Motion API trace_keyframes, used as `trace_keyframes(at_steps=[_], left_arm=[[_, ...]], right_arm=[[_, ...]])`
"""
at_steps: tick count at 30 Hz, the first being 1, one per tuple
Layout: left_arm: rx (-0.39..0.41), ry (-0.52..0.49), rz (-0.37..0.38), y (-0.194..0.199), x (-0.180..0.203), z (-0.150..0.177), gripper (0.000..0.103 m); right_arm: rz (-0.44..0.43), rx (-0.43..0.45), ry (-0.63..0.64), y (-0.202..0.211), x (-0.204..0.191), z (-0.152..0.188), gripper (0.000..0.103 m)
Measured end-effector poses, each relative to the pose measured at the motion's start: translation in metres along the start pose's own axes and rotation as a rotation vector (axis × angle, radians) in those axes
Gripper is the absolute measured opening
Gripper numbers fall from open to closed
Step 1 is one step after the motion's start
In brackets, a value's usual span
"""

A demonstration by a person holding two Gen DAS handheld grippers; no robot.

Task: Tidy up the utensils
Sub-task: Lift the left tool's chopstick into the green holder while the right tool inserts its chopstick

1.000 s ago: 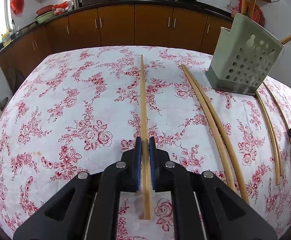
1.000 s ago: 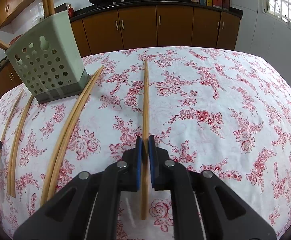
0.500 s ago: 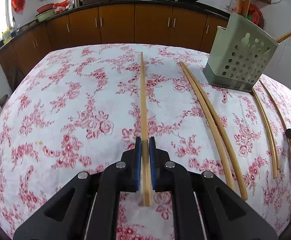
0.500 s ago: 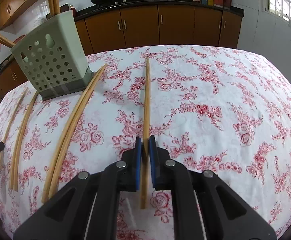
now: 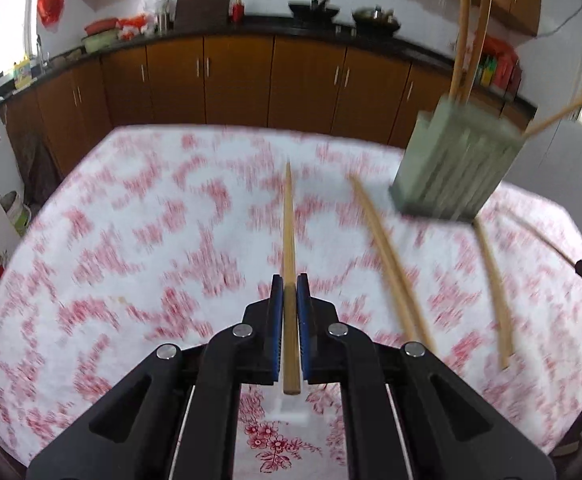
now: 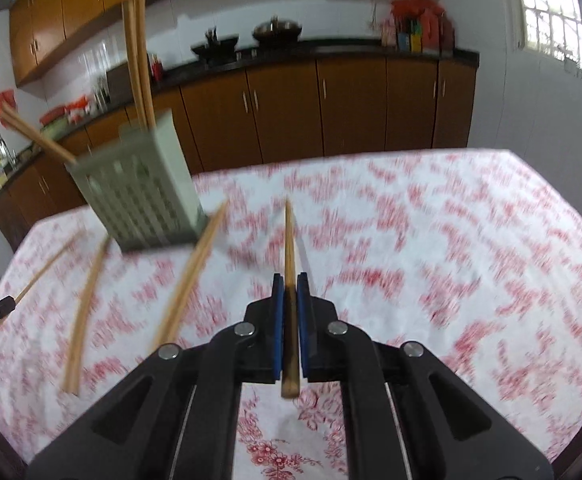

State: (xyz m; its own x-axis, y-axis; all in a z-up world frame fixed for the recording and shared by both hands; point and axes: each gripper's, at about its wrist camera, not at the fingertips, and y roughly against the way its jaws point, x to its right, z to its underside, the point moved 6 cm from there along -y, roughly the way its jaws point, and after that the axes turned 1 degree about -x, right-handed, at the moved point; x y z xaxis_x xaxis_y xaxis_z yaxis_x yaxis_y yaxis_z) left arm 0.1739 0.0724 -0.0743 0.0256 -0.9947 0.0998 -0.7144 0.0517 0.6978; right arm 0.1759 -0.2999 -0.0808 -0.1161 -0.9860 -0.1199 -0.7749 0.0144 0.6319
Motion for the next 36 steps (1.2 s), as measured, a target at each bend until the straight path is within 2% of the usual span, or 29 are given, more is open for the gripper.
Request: trace_keyframes(at_steps=[10, 15, 22, 28, 36], left_arm=[[0.181, 0.067, 0.059, 0.054, 0.001, -0.056, 0.007], [0.232, 0.055, 0.072, 0.068, 0.007, -0.070, 0.007], [0.250, 0.038, 0.081, 0.075, 0.016, -0.078, 0.007], [0.291, 0.008, 0.142, 0.101, 0.032, -0.091, 0.007], [0.361, -0.050, 0.238, 0.140, 0.075, -0.114, 0.007]], right_arm=[[-0.024, 0.137, -0.017, 0.038, 0.000, -0.041, 0.008], [-0.029, 0.168, -0.020, 0.045, -0.002, -0.051, 0.008], [-0.053, 0.182, 0.001, 0.052, -0.010, -0.060, 0.008], [-0.156, 0.216, 0.006, 0.084, -0.028, -0.088, 0.008], [-0.300, 0.226, 0.059, 0.130, -0.059, -0.119, 0.007]])
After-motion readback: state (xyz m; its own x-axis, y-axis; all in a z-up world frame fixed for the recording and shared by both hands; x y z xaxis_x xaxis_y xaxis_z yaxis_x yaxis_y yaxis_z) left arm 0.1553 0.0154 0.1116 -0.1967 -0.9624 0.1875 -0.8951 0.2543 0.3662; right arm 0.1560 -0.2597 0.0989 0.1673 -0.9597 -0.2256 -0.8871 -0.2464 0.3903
